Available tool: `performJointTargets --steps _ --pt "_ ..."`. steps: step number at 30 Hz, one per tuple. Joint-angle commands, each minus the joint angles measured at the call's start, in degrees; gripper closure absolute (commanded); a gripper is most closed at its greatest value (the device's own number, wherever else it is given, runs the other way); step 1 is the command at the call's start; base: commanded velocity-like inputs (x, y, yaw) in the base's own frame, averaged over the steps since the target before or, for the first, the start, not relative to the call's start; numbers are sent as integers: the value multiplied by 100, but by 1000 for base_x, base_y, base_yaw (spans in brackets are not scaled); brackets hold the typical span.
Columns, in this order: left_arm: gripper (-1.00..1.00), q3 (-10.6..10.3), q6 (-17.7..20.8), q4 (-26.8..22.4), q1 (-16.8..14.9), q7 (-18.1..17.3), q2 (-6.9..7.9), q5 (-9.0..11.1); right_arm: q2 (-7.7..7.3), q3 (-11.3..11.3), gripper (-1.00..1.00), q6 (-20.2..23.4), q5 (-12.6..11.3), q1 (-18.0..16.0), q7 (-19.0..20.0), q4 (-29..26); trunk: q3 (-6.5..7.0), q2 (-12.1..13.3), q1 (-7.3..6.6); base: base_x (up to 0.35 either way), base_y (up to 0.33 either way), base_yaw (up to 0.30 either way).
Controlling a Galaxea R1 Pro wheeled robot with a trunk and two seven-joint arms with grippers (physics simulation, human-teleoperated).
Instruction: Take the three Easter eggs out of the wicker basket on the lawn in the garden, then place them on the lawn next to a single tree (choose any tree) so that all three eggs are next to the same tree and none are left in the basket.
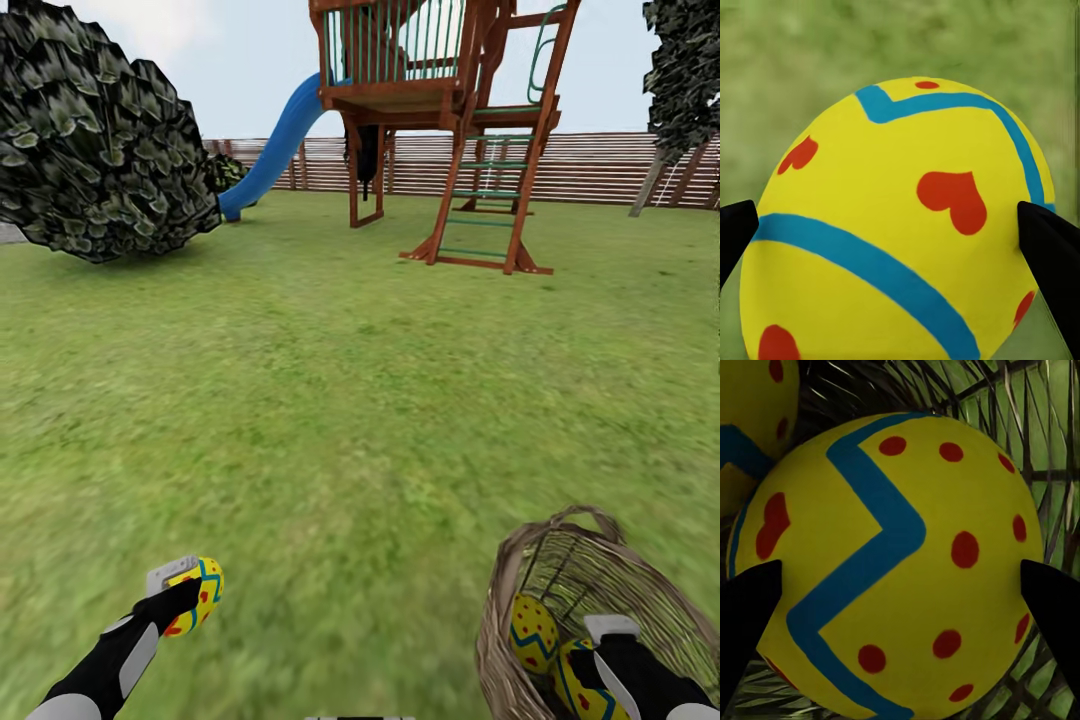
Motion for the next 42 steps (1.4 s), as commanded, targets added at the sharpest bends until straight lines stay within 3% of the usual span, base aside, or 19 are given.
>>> performJointTargets --steps 1,29,42 --pt "100 29 33 -6 -1 -38 -3 50 -5 45 100 32 -51 -1 -33 -12 19 0 -3 0 0 0" --pt "100 29 42 3 -1 -47 -96 50 13 48 100 31 -52 -1 -33 -12 640 37 -76 0 0 0" --pt "100 29 11 3 -1 -65 -108 41 53 53 100 31 -51 -1 -33 -7 640 37 -76 -114 -23 0"
